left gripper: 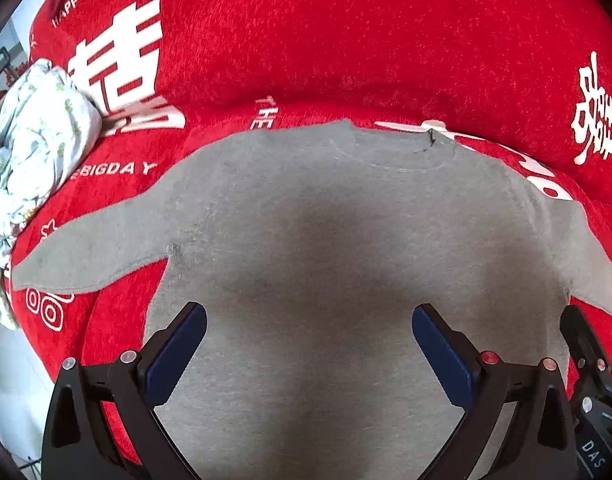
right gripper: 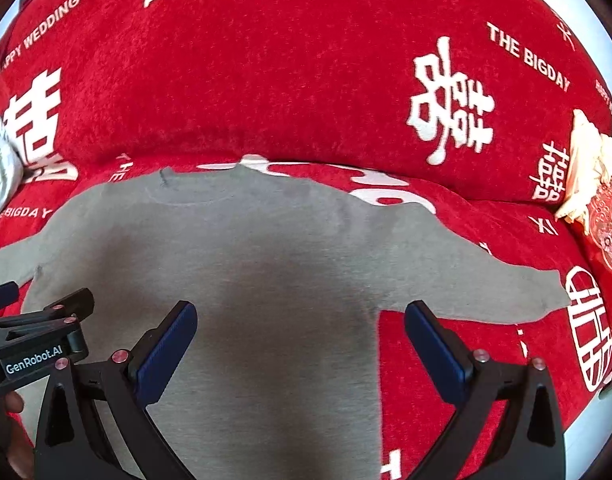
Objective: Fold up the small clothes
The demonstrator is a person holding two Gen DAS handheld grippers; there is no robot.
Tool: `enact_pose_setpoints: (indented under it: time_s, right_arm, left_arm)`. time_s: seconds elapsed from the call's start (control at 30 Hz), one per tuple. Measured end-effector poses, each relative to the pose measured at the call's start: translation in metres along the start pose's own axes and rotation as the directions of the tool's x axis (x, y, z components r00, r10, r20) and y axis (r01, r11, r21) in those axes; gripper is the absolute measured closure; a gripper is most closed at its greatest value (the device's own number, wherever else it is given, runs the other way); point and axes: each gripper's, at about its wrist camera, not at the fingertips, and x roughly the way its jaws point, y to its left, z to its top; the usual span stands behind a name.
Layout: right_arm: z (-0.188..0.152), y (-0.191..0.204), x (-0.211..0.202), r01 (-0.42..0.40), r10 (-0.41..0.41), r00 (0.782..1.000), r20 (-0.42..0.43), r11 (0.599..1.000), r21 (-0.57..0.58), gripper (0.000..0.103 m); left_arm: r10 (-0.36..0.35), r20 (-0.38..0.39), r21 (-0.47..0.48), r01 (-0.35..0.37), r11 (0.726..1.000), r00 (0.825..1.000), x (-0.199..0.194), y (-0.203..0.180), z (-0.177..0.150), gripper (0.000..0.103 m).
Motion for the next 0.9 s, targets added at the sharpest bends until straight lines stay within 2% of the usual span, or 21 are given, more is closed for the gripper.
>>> enact_pose_setpoints:
  time_s: [0.1, 0.3, 0.9]
  right_arm:
    - [0.000, -0.012, 0.000, 0.013, -0.014, 1.000, 0.015, 1.000, 0.018, 0.000]
    - [0.000, -0.029, -0.003, 0.027, -0.028, 0.999, 0.042, 0.999, 0.038, 0.000]
    - [-0.012, -0.096, -0.003, 0.090, -0.097, 0.993, 0.062, 0.990, 0.112, 0.000]
  left_arm:
    - [-0.021, 0.040, 0.001, 0.021, 1.000, 0.999, -0.005, -0.008, -0.001, 0.000]
    - [-0.015, 0.120, 0.023, 0.012, 1.000, 0.993, -0.013, -0.022, -0.002, 0.000]
    - [-0.032, 0.128, 0.106, 0.019, 0.994, 0.991, -0.017, -0.091, -0.004, 0.000]
